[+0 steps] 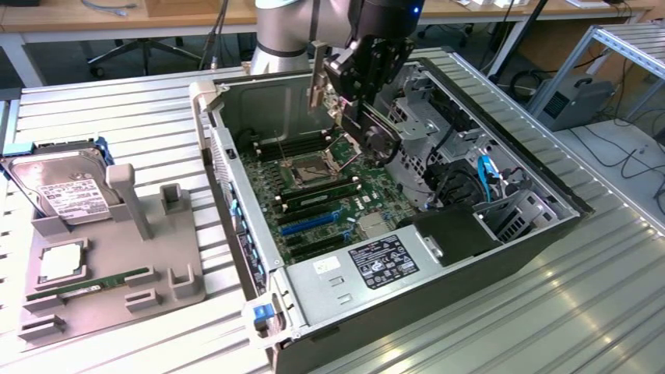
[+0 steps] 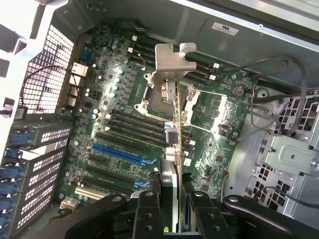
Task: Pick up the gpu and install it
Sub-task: 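Insert the gpu into the slot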
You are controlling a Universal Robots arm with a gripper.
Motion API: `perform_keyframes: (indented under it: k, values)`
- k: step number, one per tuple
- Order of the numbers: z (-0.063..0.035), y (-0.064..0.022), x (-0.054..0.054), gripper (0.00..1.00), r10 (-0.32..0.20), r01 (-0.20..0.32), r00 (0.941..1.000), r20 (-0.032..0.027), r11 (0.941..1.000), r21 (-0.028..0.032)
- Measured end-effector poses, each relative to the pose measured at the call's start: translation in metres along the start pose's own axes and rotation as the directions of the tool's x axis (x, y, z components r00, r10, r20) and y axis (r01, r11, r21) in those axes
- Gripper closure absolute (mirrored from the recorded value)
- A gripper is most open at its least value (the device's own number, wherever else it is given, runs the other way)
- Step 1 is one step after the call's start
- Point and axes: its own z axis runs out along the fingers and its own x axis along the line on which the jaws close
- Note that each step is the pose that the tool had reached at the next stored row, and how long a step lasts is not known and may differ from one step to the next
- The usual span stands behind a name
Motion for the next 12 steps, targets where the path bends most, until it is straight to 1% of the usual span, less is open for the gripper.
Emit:
perform_keyframes:
  k: [12]
  values:
    - [0.0001, 0.0, 0.0, 0.73, -0.041, 0.041, 0.9992, -0.0004, 0.9992, -0.0011]
